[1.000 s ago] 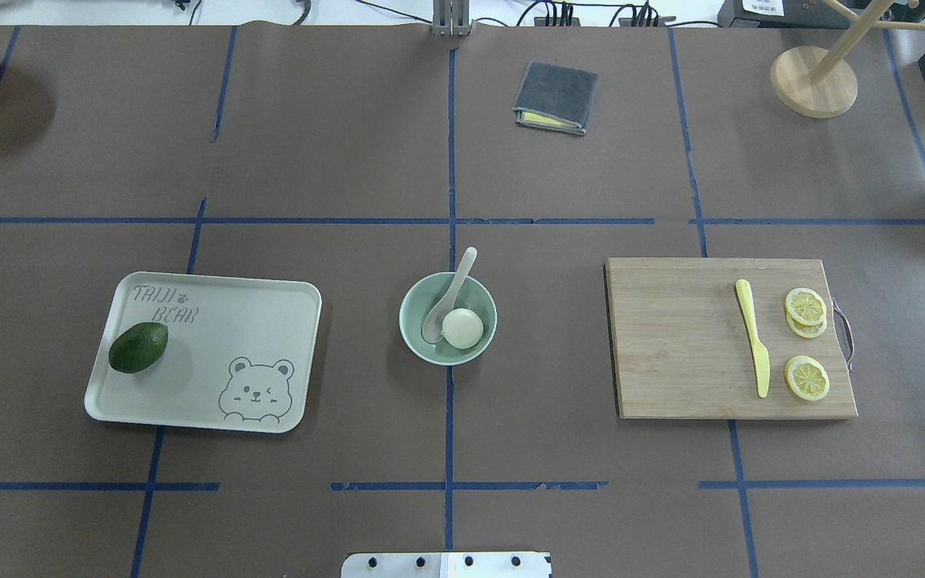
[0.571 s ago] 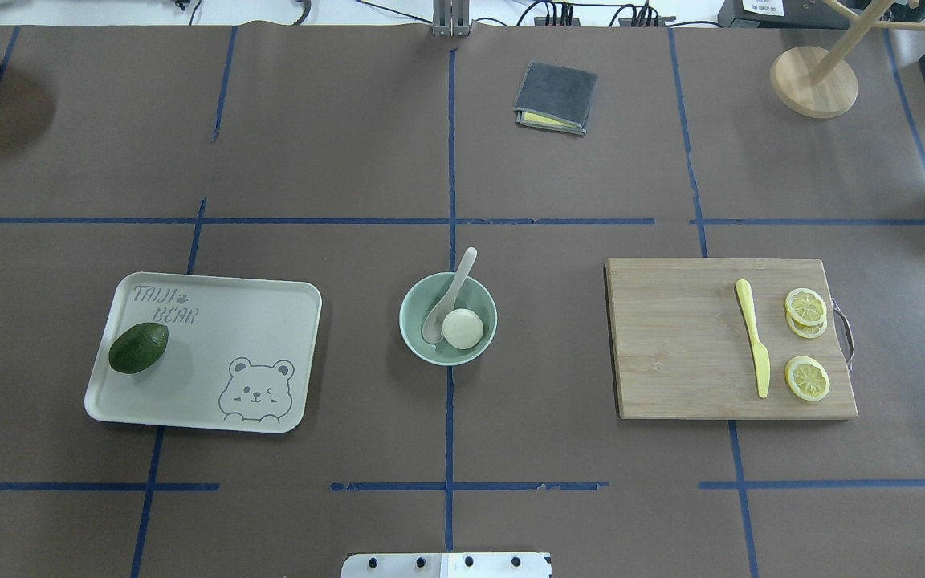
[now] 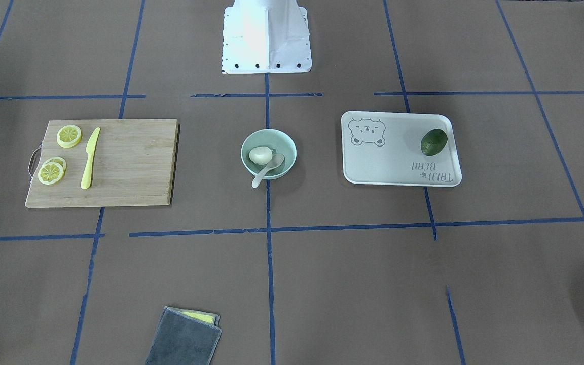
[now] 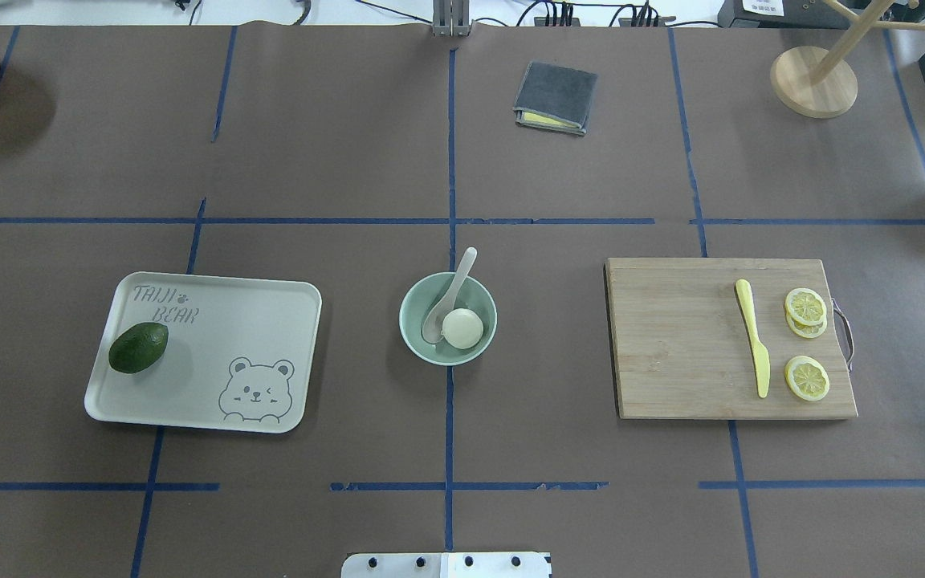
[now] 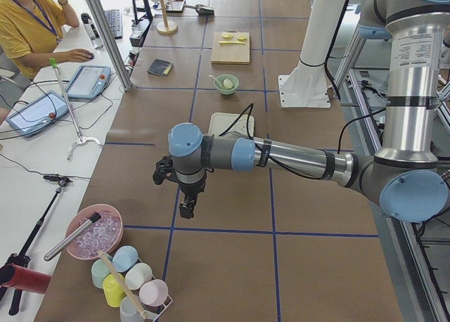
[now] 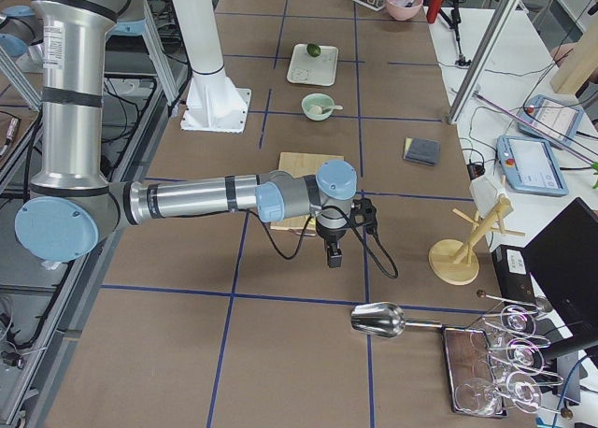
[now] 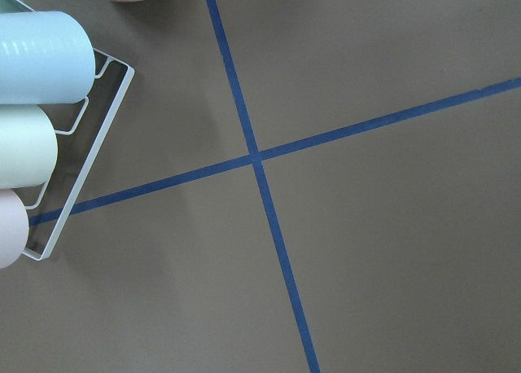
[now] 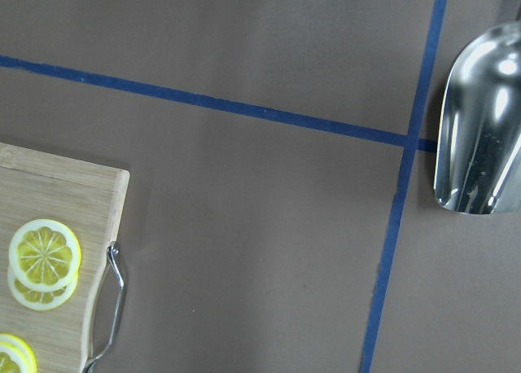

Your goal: Put spoon and bun in bowl

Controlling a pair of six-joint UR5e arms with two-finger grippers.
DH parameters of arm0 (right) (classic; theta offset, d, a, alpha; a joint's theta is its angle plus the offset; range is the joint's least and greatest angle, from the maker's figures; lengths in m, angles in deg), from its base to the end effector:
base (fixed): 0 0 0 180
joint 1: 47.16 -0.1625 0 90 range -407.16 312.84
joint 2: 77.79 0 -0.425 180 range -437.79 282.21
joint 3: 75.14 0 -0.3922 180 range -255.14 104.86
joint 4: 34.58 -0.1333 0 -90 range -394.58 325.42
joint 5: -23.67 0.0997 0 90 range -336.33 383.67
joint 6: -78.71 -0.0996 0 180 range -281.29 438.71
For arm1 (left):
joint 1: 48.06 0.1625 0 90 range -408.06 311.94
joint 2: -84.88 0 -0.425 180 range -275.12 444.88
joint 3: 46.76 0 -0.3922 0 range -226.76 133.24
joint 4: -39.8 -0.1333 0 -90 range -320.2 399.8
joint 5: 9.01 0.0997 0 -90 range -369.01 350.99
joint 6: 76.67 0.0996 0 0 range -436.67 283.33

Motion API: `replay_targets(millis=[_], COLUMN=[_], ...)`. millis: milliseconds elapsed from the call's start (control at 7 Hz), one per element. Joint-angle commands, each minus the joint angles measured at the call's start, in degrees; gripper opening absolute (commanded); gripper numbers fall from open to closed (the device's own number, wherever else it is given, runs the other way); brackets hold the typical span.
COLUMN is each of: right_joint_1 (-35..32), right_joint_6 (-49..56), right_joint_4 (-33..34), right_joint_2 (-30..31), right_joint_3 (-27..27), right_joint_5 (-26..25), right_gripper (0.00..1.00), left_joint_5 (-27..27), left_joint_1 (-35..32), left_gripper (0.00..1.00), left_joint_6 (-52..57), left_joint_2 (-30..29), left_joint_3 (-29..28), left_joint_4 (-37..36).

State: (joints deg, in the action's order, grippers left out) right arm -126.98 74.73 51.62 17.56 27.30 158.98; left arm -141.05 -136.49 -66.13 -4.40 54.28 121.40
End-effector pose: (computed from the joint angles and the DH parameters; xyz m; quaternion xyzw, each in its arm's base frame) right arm -0.0199 -0.4645 0.5872 0.0396 -0.3913 -0.0862 0.9154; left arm -0.0534 -0.4843 0.5878 0.0436 0.3563 0.1044 0.9275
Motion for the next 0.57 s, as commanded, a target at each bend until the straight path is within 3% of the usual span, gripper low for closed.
replay_targets(millis=[0, 429], right_joint_1=[0.1, -0.4], right_joint_6=[1.2, 1.4], right_joint_4=[7.0, 6.5], right_joint_2=[-2.7, -2.1], right_joint_3=[0.0, 0.5], right_joint_5=[3.5, 3.1], right_gripper=[1.00, 1.00], left_joint_5=[-0.6, -3.8], left_joint_1=[-0.1, -0.1], left_gripper=[1.00, 1.00], left_joint_6=[0.2, 0.1], left_joint_2=[-0.5, -0.5], left_joint_3=[-2.1, -2.2], left_joint_4=[-3.9, -3.6])
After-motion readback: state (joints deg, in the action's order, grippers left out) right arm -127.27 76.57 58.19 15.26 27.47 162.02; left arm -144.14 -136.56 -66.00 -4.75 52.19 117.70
